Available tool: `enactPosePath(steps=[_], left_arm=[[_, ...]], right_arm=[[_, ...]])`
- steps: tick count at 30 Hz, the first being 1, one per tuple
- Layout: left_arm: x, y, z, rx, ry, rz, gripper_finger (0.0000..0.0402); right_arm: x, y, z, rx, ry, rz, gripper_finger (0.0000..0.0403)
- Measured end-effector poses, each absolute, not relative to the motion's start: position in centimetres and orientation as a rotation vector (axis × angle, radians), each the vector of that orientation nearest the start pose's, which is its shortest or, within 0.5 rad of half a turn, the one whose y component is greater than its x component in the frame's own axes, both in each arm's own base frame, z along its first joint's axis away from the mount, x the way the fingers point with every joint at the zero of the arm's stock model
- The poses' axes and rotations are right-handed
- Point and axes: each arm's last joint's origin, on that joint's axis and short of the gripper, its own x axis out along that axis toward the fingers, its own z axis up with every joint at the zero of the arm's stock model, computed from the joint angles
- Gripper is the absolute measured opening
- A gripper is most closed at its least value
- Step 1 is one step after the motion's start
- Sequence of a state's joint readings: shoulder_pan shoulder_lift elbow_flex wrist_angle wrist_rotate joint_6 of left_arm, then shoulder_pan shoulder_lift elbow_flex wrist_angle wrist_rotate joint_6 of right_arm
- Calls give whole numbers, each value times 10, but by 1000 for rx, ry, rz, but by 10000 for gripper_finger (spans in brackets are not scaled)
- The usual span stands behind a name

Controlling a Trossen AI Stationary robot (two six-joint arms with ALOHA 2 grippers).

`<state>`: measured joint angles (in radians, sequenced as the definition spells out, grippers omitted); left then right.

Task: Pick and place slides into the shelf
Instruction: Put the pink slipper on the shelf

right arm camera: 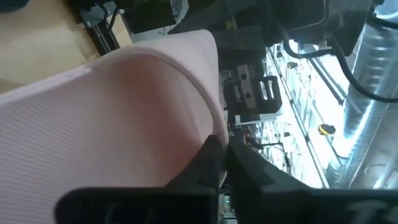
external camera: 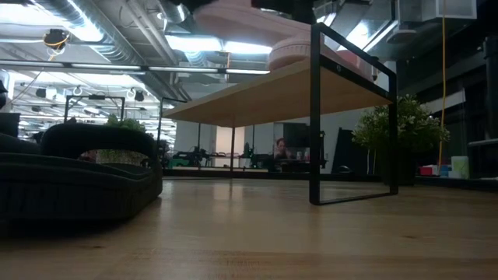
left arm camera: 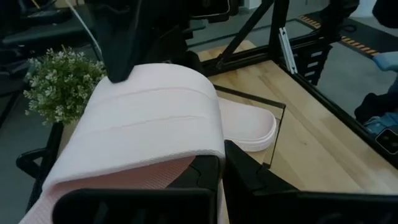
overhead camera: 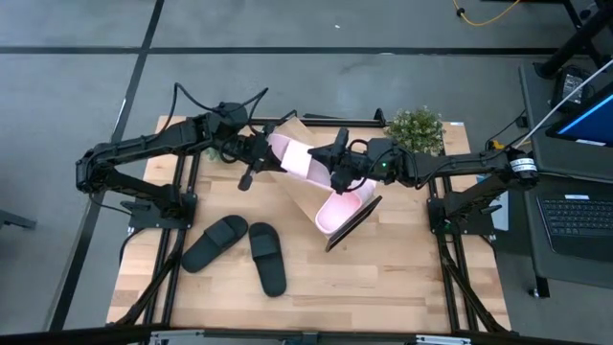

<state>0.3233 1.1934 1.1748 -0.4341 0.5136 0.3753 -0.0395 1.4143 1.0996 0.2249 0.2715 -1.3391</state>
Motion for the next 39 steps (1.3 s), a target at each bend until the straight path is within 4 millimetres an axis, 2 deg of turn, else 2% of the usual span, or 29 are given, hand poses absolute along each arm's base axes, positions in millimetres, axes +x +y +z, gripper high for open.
enactPosePath(steps=[6,13,20,26,31,39], left_arm=[[245,71,367,233,374,-127,21],[246,73,370,256,359,-62,48],[247,77,374,300,358,116,52],[240,75,380,333,335,139,50],[234,71,386,341,314,142,53],[213,64,397,347,288,153,38]], right_arm=[[324,-23,339,-1285,303,-284,7],[323,-27,341,-1266,367,-416,6],[322,-29,343,-1252,395,-483,6],[321,-33,344,-1245,417,-518,6],[322,-33,357,-1203,399,-540,6],[319,-36,379,-1103,439,-565,6]])
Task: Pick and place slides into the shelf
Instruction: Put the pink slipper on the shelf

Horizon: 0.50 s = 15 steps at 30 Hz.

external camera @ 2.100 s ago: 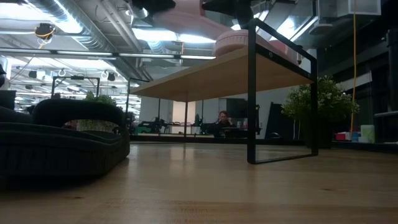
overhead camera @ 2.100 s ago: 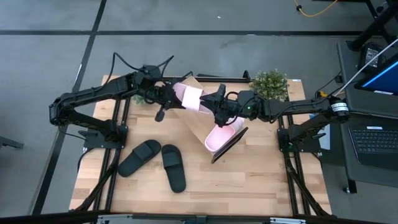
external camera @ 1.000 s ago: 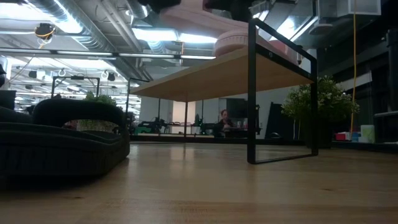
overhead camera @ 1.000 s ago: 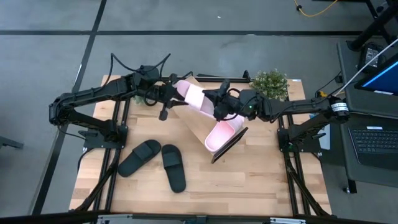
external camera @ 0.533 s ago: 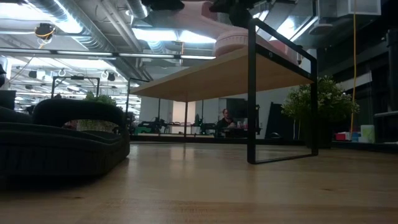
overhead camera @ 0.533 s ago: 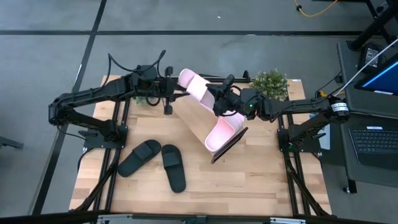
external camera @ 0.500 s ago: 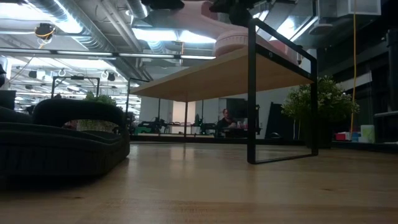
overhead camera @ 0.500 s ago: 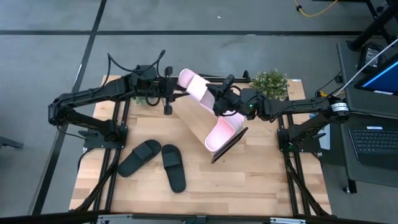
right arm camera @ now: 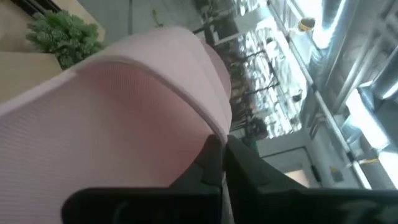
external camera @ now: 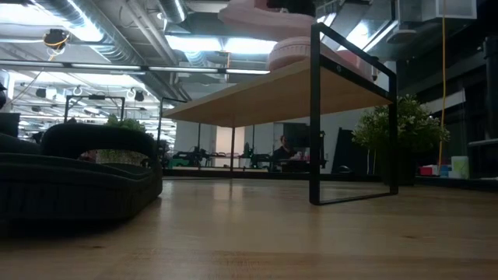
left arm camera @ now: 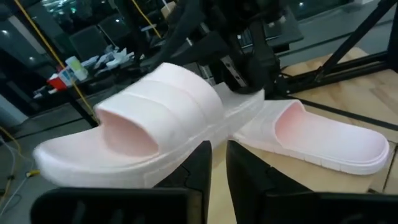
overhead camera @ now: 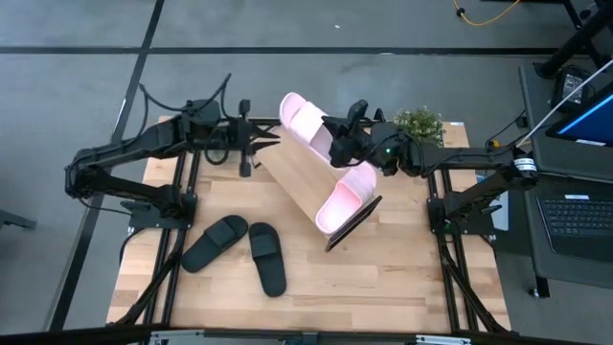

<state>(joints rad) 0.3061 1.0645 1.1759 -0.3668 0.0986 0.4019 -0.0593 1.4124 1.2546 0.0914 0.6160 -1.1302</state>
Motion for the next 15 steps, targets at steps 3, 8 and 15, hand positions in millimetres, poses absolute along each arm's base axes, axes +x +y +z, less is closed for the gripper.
enactPosePath(steps=[3,8,15], left_arm=[[205,61,397,320,312,153,30],[204,52,392,326,361,163,10],[210,38,372,372,458,276,1]], right_arm=[[318,-36,384,-1072,458,-602,6],[316,-38,384,-999,495,-712,6],[311,-42,384,-863,559,-960,6]])
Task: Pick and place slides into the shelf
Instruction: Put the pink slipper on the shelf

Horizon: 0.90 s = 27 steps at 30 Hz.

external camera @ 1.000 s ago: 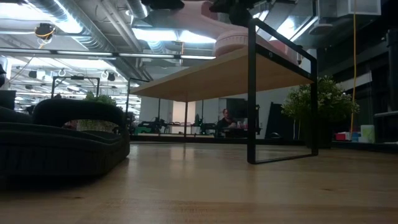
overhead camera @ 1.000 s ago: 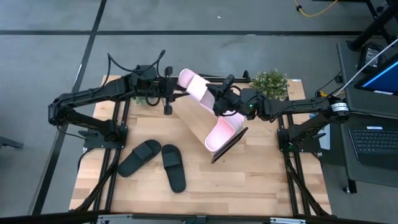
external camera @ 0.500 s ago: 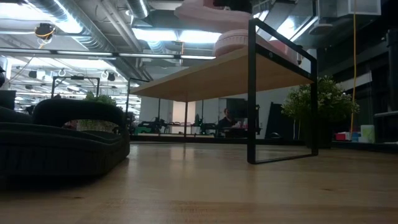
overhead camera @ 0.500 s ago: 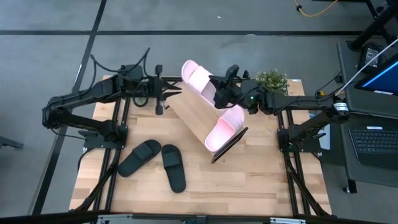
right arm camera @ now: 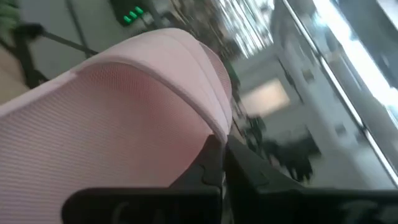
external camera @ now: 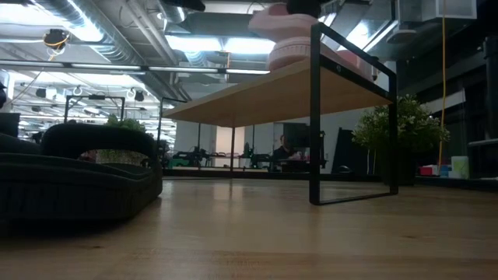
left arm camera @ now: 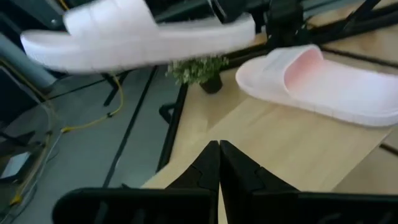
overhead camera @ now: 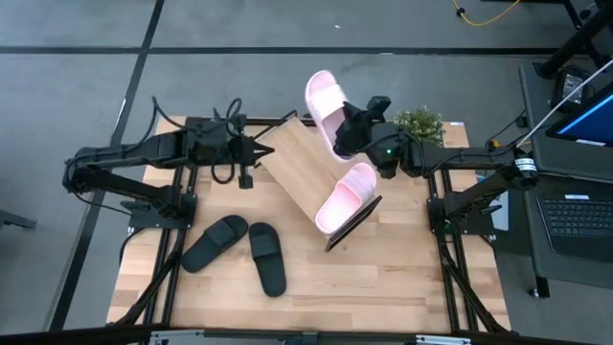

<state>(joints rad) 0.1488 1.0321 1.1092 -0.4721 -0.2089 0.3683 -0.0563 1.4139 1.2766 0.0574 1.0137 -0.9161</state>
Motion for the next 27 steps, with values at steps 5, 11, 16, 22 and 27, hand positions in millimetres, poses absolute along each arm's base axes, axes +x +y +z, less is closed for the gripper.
enactPosePath(steps=[5,11,16,22,27], left_arm=[[214,26,362,379,466,296,0],[216,13,353,389,479,302,0],[217,5,348,399,485,281,0],[217,-4,350,403,462,246,0],[218,-11,351,407,442,217,0]], right_arm=[[309,-43,382,-762,536,-1027,6],[309,-41,380,-649,479,-1038,6],[310,-35,378,-607,457,-1024,6],[311,-27,374,-510,415,-1009,6],[324,-17,357,-484,433,-979,6]])
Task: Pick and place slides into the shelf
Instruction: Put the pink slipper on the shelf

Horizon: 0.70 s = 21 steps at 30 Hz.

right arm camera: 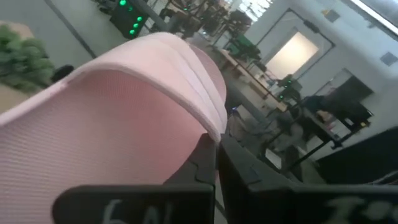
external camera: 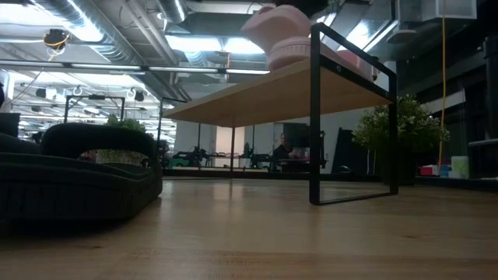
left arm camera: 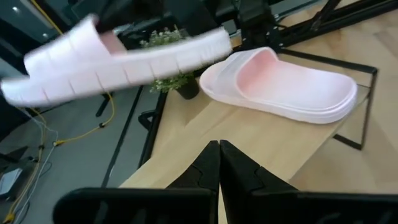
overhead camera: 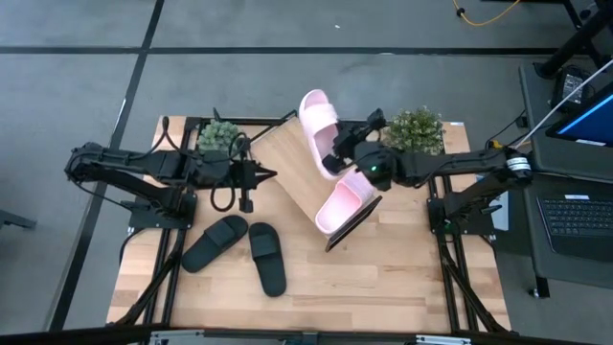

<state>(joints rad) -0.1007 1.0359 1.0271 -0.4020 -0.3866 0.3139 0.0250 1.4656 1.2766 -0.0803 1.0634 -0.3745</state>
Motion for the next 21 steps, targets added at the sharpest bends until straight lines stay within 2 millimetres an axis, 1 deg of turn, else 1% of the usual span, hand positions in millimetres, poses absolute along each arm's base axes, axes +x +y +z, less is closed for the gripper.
enactPosePath(steps=[6,12,17,21], left_arm=[[221,-21,347,408,454,183,0],[223,-27,344,427,468,194,0],[223,-32,342,435,475,172,0],[222,-35,341,446,491,174,0]], right_arm=[[344,-7,334,-497,475,-939,6],[364,-4,334,-479,468,-905,6],[383,-3,312,-511,527,-857,6],[392,-5,296,-536,570,-852,6]])
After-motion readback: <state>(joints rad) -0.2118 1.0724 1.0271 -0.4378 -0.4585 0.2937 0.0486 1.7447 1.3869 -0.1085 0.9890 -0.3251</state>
